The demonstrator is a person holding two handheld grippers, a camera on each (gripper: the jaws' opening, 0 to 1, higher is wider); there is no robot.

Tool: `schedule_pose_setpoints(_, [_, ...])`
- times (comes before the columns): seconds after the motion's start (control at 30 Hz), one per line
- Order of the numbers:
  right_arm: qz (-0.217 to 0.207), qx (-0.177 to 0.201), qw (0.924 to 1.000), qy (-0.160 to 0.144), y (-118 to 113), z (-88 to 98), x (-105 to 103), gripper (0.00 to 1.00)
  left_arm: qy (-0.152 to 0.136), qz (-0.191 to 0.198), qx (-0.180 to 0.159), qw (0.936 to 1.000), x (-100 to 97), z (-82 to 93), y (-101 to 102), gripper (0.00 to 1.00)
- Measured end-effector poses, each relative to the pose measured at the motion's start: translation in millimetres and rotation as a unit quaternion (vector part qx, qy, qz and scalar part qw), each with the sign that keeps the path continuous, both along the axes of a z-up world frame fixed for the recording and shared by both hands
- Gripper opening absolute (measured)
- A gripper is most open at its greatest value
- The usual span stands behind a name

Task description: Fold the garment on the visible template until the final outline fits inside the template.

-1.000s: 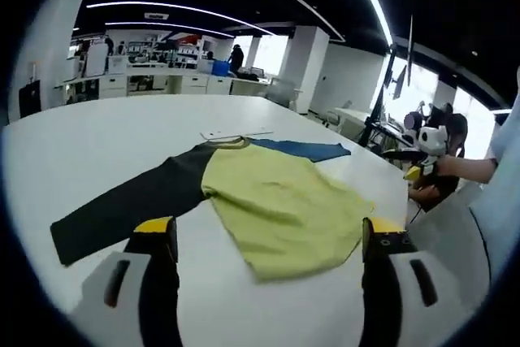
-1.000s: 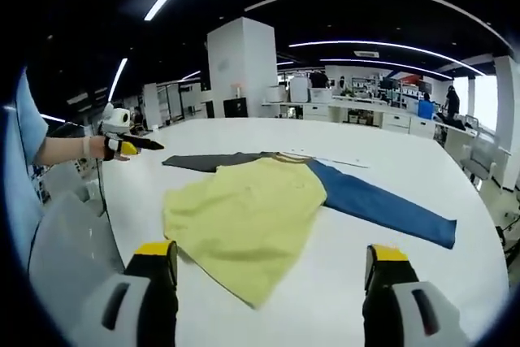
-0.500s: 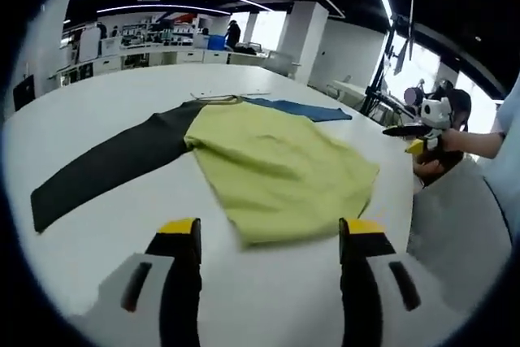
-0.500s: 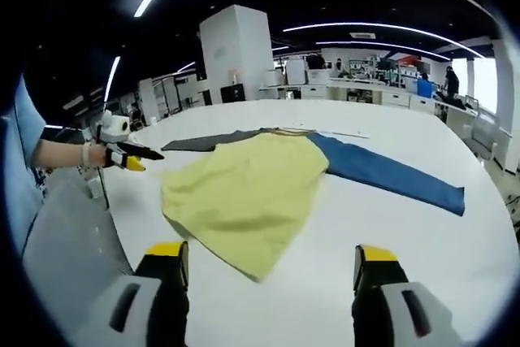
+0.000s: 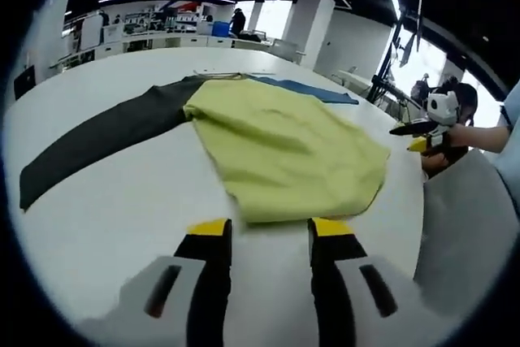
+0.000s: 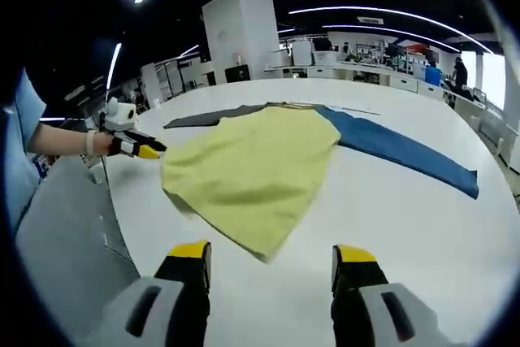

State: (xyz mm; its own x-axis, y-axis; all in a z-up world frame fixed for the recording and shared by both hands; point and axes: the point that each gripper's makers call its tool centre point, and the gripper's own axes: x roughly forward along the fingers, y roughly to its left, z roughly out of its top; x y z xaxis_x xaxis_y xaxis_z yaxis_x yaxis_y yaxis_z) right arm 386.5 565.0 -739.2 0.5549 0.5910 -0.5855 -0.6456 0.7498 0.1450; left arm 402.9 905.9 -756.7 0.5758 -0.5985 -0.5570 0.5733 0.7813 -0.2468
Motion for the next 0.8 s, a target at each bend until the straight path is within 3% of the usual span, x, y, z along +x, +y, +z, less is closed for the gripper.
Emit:
schedule_pose_setpoints(0.2, [-0.008,0.009,0.9999,0.005,0,-0.7,0,0.57,-0.012,0.019,0.001,0.9998,10.6,1.6,2,0.15])
schedule_pose_setpoints(0.27, [-0.011,0.010,0.9999,0.005,0,-0.6,0,0.57,-0.018,0.018,0.000,0.9997,12.2,5.2,1,0.01])
schedule_pose_setpoints(0.43, [-0.017,0.014,0.9997,0.004,-1,0.3,1,0.57,-0.035,0.007,-0.006,0.9994,22.8,23.0,-9,0.01])
schedule_pose_setpoints(0.6, [-0.025,0.016,0.9996,0.003,-3,1.0,0,0.57,-0.058,-0.031,-0.011,0.9978,45.2,51.1,-34,0.00])
schedule_pose_setpoints(0.7, [-0.029,0.015,0.9995,0.002,-5,1.4,-1,0.57,-0.067,-0.055,-0.007,0.9962,58.2,56.9,-50,0.00])
schedule_pose_setpoints(0.8, [-0.037,0.018,0.9991,0.001,-9,2.2,-2,0.57,-0.059,-0.065,0.000,0.9961,70.0,51.2,-62,0.00])
